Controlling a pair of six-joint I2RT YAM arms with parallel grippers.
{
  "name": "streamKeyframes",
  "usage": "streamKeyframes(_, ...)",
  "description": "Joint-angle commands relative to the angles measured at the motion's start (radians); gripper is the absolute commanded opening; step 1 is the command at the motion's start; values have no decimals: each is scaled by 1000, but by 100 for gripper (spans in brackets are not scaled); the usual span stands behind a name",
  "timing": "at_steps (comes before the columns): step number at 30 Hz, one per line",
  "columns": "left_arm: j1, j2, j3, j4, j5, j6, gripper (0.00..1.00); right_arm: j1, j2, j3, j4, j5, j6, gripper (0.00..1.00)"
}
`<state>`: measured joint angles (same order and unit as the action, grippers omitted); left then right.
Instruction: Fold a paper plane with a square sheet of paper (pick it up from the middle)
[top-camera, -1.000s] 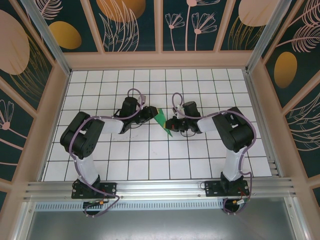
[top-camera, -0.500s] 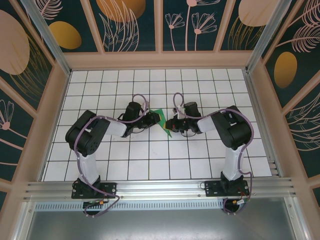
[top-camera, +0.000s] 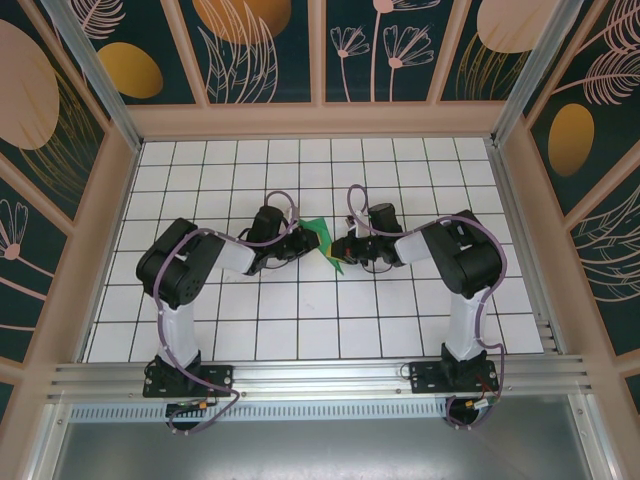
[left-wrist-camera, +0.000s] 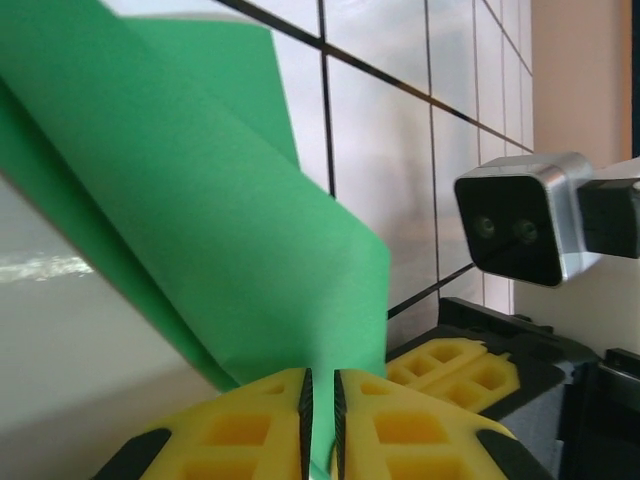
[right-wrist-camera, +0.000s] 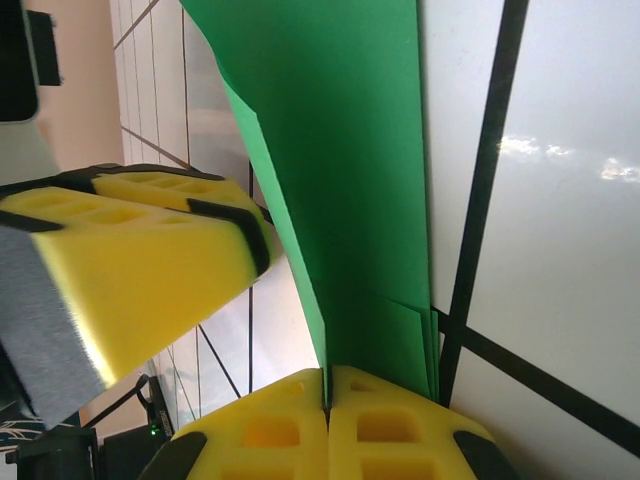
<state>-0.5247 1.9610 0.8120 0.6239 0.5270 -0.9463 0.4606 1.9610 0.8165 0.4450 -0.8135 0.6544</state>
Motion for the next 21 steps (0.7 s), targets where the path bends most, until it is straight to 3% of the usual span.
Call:
streamKeyframes(1, -6, 25, 27, -25, 2, 13, 17, -1, 45, 7, -60, 34, -14, 0)
streamKeyframes(21, -6, 55, 106, -242, -92, 56, 15, 16, 40, 36, -129, 54, -58, 1)
